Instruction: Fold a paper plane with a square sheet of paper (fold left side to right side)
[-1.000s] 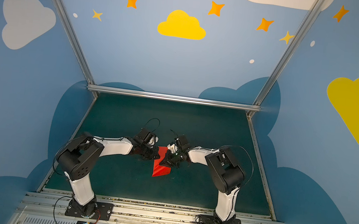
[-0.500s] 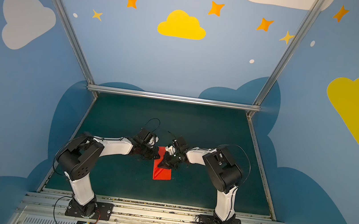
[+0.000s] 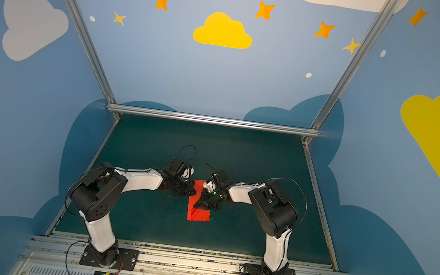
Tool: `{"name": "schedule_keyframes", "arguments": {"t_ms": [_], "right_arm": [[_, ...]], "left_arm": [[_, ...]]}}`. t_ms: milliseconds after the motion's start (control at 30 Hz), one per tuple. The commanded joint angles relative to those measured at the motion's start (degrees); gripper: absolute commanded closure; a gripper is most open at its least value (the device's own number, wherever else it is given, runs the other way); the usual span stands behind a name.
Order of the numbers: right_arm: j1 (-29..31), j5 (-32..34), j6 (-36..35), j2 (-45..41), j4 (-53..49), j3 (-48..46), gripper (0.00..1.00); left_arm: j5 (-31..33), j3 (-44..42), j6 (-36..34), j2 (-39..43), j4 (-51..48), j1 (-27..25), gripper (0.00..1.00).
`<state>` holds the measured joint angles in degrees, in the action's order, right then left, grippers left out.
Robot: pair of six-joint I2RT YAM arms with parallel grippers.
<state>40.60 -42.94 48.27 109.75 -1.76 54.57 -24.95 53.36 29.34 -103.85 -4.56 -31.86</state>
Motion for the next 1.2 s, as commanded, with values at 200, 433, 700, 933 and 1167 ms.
{"name": "schedule_keyframes", "arguments": {"t_ms": [200,433,700,933,1167], "right_arm": [[-0.57,0.22,0.51,1.92,-0.27,3.57,1.00],[-0.43,0.10,0.51,2.81,-0.07,3.58,1.00],[-0.44,-0.04,0.59,3.43,0.23,4.05,1.00],[-0.48,-0.04,0.62,4.19,0.38,4.72,1.00],[-0.46,-0.24,0.77,4.92,0.65,4.75,1.00]], "left_arm": [[0.69,-1.60,-0.76,-3.29,-1.86,-0.44,0.97],[0.53,-1.60,-0.72,-3.37,-1.75,-0.49,0.97],[0.57,-1.75,-0.77,-3.29,-1.86,-0.49,0.97],[0.68,-1.86,-0.85,-3.20,-2.12,-0.48,0.97],[0.78,-1.94,-0.81,-3.10,-2.20,-0.48,0.97]]}}
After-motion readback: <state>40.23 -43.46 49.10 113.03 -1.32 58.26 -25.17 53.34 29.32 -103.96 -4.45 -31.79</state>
